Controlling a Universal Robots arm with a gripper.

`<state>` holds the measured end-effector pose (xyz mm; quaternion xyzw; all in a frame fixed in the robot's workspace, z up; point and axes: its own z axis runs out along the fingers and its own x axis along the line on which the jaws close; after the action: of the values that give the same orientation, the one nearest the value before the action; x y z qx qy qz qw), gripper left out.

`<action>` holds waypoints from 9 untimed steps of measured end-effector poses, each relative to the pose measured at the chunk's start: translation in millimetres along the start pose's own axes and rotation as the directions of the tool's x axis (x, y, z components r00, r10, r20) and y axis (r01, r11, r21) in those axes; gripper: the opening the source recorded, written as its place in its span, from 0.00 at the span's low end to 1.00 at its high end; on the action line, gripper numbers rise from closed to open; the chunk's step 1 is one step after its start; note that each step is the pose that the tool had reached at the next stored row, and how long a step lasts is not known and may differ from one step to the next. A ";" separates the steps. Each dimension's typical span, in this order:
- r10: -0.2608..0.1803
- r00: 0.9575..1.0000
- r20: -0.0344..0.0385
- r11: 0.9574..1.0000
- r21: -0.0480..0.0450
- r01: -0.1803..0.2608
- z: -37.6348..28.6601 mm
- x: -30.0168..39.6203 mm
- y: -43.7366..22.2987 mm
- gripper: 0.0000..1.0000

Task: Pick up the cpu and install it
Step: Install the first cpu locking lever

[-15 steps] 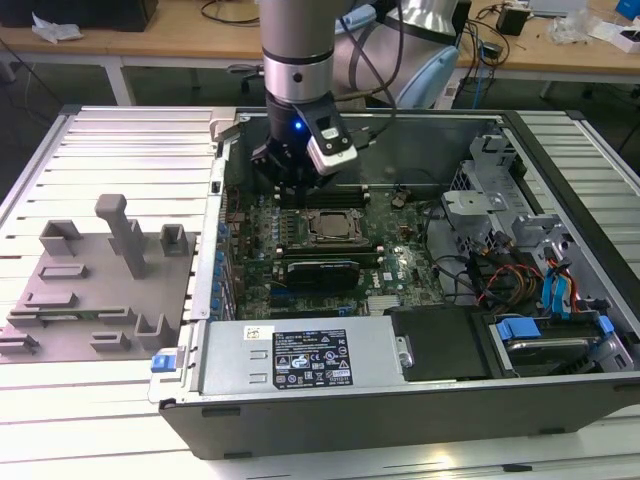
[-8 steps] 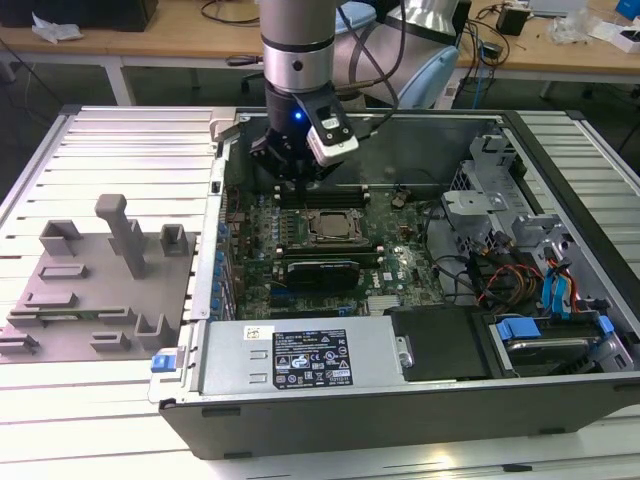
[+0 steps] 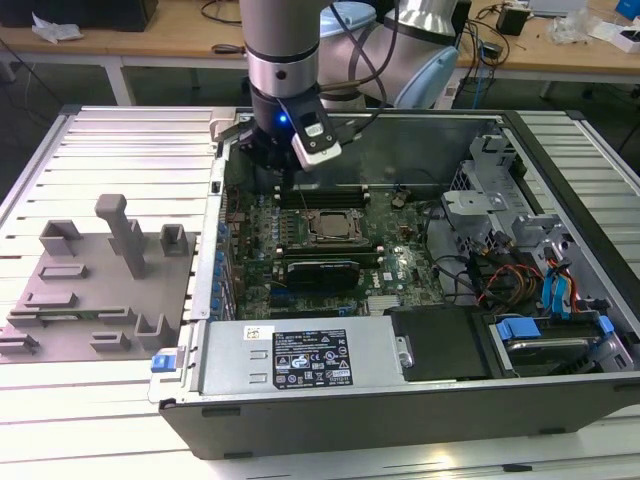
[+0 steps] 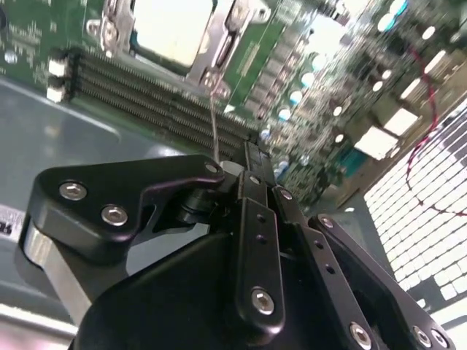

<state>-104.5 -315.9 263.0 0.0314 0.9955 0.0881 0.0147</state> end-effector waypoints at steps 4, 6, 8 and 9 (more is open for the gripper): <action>0.001 1.000 -0.002 0.999 -0.037 -0.001 0.2 1.2 -0.1 0.11; 0.001 1.000 -0.002 0.999 -0.037 -0.001 0.5 -0.4 -0.1 0.11; 0.001 1.000 -0.002 0.999 -0.037 -0.001 1.0 -6.3 0.1 0.11; 0.001 1.000 -0.003 0.999 -0.037 -0.001 1.2 -9.3 0.3 0.11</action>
<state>-95.1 -316.0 262.1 0.0316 0.9937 0.1064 0.0140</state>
